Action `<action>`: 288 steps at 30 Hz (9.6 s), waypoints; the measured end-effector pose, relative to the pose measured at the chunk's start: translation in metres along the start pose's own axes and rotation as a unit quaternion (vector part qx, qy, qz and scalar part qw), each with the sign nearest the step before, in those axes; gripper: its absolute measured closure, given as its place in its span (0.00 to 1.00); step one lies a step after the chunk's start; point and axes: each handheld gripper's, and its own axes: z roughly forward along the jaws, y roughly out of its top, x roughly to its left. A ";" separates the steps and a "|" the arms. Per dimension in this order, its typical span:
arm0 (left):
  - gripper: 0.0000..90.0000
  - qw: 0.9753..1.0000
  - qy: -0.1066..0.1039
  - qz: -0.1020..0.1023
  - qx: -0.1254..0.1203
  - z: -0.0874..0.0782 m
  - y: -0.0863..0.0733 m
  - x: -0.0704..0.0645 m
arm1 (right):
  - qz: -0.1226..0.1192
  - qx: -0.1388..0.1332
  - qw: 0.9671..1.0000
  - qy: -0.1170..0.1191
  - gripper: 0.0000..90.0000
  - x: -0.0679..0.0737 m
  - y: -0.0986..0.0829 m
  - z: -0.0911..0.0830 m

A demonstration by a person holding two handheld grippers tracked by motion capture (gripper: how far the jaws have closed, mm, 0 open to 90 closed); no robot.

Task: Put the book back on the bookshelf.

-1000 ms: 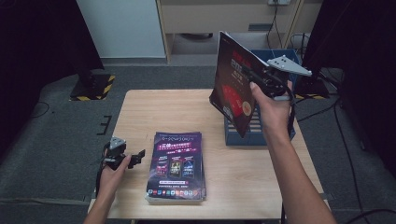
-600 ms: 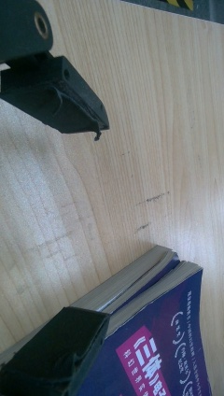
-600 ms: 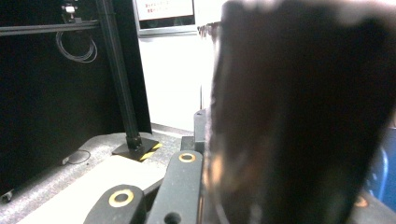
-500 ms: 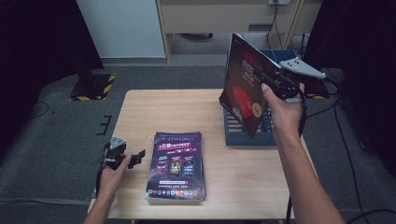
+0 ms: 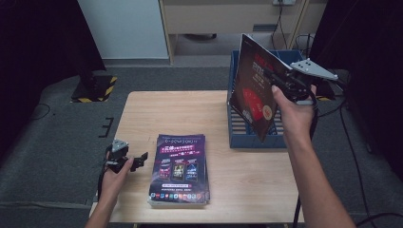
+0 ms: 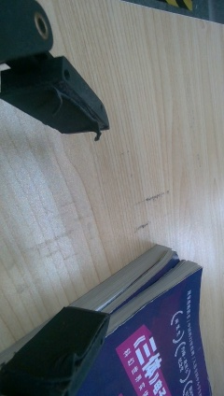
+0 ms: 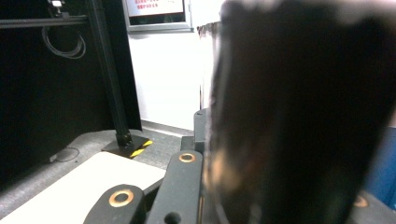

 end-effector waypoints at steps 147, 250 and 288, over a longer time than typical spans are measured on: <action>0.09 1.000 -0.002 -0.004 -0.008 -0.001 0.000 0.001 | -0.044 0.039 0.991 -0.124 0.90 0.031 -0.111 0.124; 0.52 0.988 -0.117 0.096 0.005 0.016 0.007 -0.070 | 0.015 0.296 0.928 0.228 0.16 0.123 -0.272 0.060; 0.52 0.989 -0.120 0.088 0.002 0.015 0.004 -0.065 | 0.033 0.258 0.933 0.247 0.28 0.136 -0.240 0.071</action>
